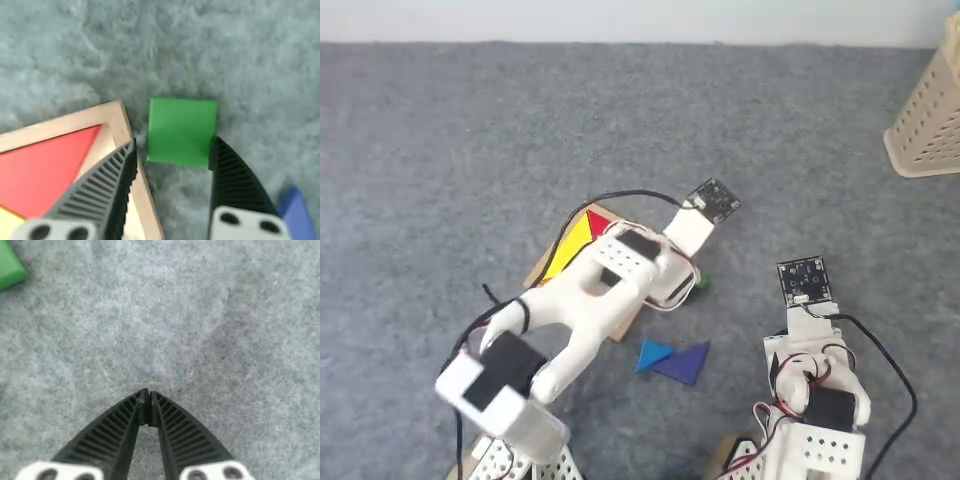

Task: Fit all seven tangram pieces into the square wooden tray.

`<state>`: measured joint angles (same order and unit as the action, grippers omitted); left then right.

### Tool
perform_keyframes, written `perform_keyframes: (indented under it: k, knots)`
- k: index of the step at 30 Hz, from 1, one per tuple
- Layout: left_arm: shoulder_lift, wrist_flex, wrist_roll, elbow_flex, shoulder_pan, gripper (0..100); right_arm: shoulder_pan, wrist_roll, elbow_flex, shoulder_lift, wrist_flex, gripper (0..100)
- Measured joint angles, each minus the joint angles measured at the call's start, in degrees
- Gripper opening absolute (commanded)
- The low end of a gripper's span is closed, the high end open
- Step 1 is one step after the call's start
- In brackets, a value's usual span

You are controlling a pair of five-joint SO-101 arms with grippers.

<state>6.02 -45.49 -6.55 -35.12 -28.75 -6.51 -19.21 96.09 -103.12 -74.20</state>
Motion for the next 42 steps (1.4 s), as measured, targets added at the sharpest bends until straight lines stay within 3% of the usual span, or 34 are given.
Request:
perform_keyframes:
  k: [30,39,42]
  knots:
    - [8.0,-4.5,-1.1,9.6,-1.8,23,0.0,0.0,0.0,0.0,0.0,0.6]
    - [12.7,-10.0,-1.7,16.2,-1.8,23,0.0,0.0,0.0,0.0,0.0,0.6]
    - [12.7,-10.5,-1.7,16.3,-1.8,19,0.0,0.0,0.0,0.0,0.0,0.6]
